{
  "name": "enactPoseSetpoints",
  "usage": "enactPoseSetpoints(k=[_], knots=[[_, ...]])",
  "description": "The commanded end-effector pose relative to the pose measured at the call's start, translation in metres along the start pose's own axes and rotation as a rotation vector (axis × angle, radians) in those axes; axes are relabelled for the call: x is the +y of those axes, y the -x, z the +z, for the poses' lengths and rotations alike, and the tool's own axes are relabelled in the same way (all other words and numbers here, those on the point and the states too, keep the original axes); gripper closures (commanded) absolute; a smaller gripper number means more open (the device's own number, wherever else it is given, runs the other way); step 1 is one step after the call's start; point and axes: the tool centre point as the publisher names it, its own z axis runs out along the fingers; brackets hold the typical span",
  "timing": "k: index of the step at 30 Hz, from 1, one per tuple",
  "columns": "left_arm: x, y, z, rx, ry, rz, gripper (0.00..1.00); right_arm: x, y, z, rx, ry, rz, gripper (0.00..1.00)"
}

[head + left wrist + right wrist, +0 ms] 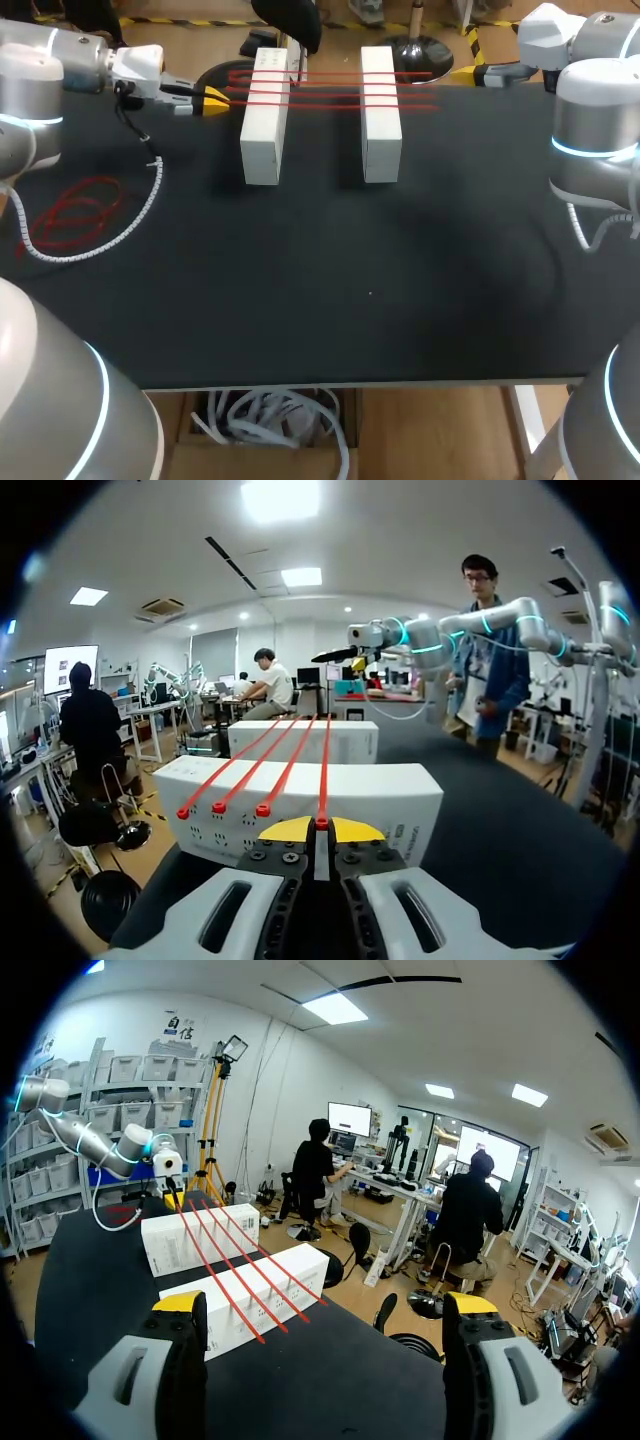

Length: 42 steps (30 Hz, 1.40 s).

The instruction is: Grab the tape and strap the tape.

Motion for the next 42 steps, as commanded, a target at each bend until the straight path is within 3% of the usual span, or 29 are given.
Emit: enactPoseSetpoints(k=[1, 12, 19, 23, 32, 42], knots=[[-0.005, -0.007, 0.0, -0.011, -0.037, -0.011, 1.0, 0.0, 0.0, 0.0, 0.001, 0.001, 0.0, 0.0], [-0.032, -0.037, 0.007, 0.006, -0.201, -0.105, 1.0, 0.0, 0.0, 0.0, 0.001, 0.001, 0.0, 0.0], [-0.042, -0.045, 0.003, -0.024, -0.326, -0.135, 1.0, 0.0, 0.0, 0.0, 0.001, 0.001, 0.0, 0.0], [-0.041, -0.045, 0.0, -0.029, -0.344, -0.153, 1.0, 0.0, 0.0, 0.0, 0.001, 0.001, 0.0, 0.0], [-0.055, -0.044, -0.007, -0.015, -0.386, -0.108, 1.0, 0.0, 0.0, 0.0, 0.001, 0.001, 0.0, 0.0], [-0.065, -0.04, -0.015, -0.02, -0.349, -0.05, 1.0, 0.0, 0.0, 0.0, 0.001, 0.001, 0.0, 0.0]])
